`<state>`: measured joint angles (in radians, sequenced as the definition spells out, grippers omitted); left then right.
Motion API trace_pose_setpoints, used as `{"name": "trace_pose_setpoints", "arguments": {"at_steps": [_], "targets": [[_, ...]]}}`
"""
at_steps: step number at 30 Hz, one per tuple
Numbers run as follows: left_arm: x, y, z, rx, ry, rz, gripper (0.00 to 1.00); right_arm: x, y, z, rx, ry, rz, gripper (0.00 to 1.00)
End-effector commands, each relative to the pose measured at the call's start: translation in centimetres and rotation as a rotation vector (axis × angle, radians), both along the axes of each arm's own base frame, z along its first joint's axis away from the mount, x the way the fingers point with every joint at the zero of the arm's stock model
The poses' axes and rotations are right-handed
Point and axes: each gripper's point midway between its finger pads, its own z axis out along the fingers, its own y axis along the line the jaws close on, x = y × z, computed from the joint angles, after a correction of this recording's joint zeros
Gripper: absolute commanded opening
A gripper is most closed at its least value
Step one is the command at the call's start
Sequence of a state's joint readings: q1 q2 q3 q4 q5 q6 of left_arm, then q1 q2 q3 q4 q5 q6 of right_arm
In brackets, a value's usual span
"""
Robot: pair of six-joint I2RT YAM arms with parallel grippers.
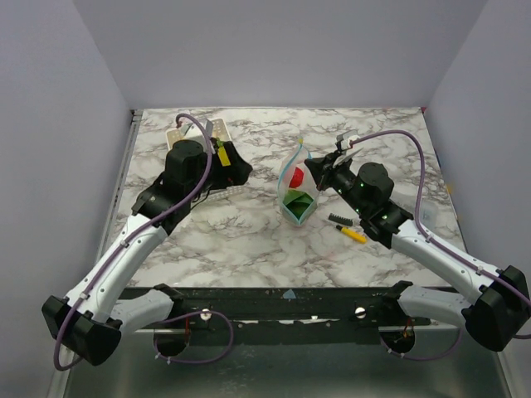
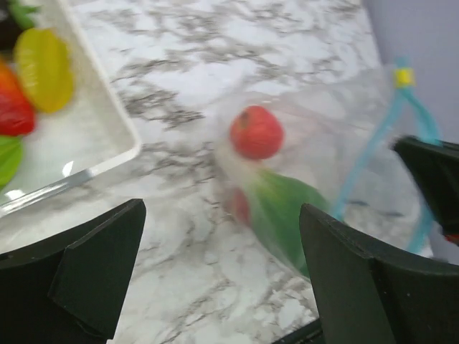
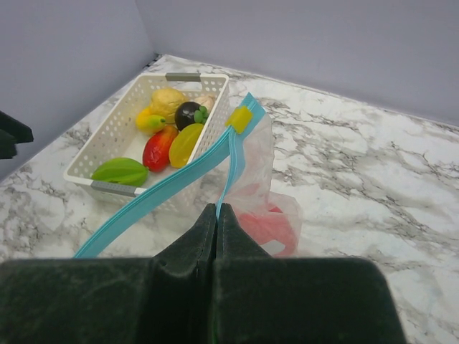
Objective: Place the food in the zip-top bag and seal the zipper
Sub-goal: Adjust the fake fruit in the zipper food storage bag, then pick up the fake vegetable from the bin.
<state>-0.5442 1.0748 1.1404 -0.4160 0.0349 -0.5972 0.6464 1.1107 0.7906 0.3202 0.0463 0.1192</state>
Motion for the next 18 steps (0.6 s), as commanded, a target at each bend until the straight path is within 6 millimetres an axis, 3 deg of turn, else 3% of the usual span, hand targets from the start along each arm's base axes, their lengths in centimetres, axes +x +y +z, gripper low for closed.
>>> {"name": "trace_pose_setpoints", "arguments": {"at_steps": [1, 6, 12, 18], "targets": [[1.6, 7.7, -5.7, 0.103, 0.132, 0.331, 0.9, -0.2, 0.4, 1.2, 0.016, -0.04, 0.021, 0.0], [3.3, 11.1, -9.0, 0.231, 0.233, 0.386, 0.9, -0.2, 0.3, 1.2, 0.015, -0.045, 0.02, 0.01], [6.0, 11.7, -12.6, 0.142, 0.489, 0.385, 0.87, 0.0, 0.6, 0.9, 0.005, -0.036, 0.026, 0.01], [10.9, 12.8, -14.9, 0.206, 0.566, 0.436, 0.85, -0.2, 0.2, 1.2, 0.008, -0.05, 0.014, 0.0]]}}
